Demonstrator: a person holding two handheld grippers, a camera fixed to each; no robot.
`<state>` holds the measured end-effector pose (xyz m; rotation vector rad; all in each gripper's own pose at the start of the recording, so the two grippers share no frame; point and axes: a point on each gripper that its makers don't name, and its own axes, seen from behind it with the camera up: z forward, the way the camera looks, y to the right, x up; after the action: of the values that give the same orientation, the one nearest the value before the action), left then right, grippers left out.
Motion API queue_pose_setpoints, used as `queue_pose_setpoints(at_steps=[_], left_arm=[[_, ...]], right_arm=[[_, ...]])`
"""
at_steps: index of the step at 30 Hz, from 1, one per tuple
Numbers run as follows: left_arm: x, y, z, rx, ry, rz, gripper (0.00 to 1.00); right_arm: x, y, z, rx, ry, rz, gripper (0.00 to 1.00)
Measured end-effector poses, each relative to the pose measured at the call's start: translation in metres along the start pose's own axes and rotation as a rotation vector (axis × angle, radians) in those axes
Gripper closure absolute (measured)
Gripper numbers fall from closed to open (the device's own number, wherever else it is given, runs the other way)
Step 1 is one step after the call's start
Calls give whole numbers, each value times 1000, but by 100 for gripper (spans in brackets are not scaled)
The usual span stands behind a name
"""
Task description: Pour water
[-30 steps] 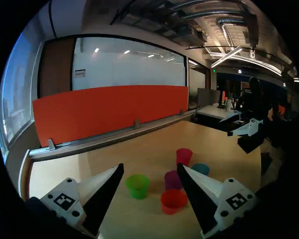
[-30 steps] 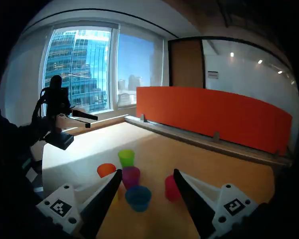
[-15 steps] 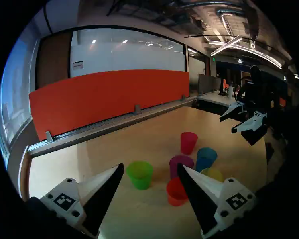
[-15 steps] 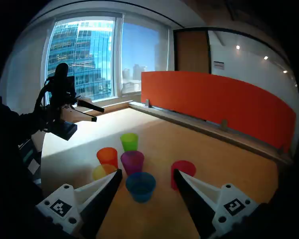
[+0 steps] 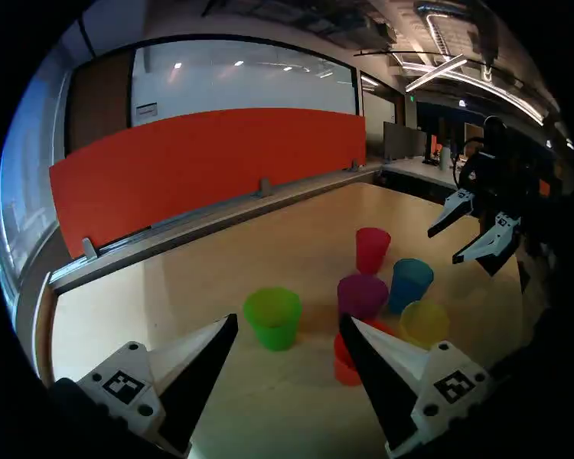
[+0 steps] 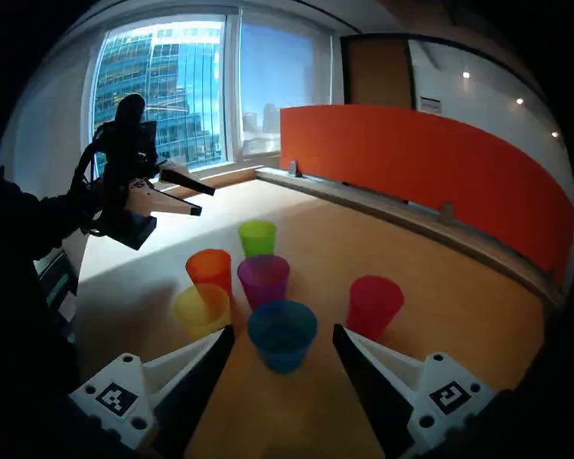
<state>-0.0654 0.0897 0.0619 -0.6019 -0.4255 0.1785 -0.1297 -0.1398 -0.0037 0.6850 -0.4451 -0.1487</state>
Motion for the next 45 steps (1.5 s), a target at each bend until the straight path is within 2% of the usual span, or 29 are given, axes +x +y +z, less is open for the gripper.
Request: queue_pose_setpoints(at_steps=[21,26,38,45], left_arm=[[-41,-4,38,-32,-103,7,1],[-46,-4,48,-39,-125,12,1],[-55,-16,74,-28,-177,5,1],[-56,-12,87,-43,-192,10,1]], right_arm=[[-36,2,43,3,-85,-18,0],[-38,2,50,6,-95,-30,0],[-39,2,62,14,-102,-35,0],[-39,2,66,20,-101,-37,0]])
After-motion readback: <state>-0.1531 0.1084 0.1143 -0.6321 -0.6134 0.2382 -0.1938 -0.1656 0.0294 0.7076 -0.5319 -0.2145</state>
